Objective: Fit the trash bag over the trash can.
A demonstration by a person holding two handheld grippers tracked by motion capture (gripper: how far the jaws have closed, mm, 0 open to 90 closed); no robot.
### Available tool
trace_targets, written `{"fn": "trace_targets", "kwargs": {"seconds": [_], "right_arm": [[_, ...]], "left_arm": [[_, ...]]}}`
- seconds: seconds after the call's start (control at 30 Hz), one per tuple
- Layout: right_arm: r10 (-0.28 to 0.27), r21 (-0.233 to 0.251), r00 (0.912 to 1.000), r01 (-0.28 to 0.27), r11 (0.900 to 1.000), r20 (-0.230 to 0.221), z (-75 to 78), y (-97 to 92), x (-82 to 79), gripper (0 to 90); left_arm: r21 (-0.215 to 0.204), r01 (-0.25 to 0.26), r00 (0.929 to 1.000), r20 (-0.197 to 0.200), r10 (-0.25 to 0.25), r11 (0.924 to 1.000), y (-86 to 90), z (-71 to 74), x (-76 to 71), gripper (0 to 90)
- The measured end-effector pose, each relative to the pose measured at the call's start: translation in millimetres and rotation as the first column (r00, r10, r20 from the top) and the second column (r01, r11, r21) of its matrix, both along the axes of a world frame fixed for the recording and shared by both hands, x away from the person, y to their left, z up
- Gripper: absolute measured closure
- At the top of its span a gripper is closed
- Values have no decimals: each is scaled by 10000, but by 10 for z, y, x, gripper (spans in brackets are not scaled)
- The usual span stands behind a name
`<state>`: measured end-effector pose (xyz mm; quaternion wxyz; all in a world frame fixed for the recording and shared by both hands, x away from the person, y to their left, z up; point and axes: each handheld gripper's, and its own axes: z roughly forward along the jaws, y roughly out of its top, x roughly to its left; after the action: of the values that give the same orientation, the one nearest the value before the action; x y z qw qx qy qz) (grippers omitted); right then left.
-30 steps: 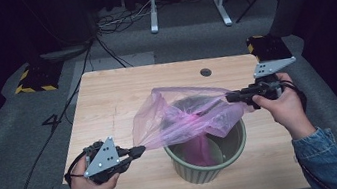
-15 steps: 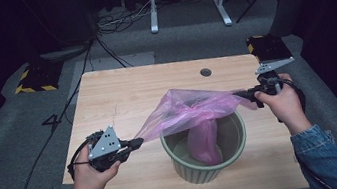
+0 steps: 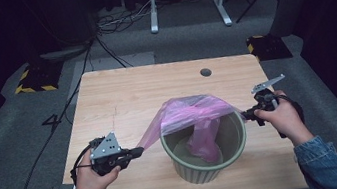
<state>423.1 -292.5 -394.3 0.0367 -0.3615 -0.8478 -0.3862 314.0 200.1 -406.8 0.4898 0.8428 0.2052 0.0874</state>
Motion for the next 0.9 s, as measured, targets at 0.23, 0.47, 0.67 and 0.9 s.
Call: {"fn": "trace_targets", "kwargs": {"seconds": [0.23,0.47,0.67,0.9], "right_arm": [[160,-331,9873,-109,9994,1579,131,-83,-203,633],[-1434,946,9007,1144,9889,4102,472,-356,-325,388],[-1684,1254,8715,1240,9843,4606,612,-406,-378,343],[-2392,343,8233,2589,9653,5147,602,-441,-376,335]], "left_arm": [[78,-196,9968,770,189,9998,-70,99,-83,665],[-530,-585,9749,2117,684,9969,-42,343,-254,398],[-136,-349,9721,2318,371,9993,-204,390,-248,364],[188,-929,9692,2308,860,9955,-325,361,-21,379]]}}
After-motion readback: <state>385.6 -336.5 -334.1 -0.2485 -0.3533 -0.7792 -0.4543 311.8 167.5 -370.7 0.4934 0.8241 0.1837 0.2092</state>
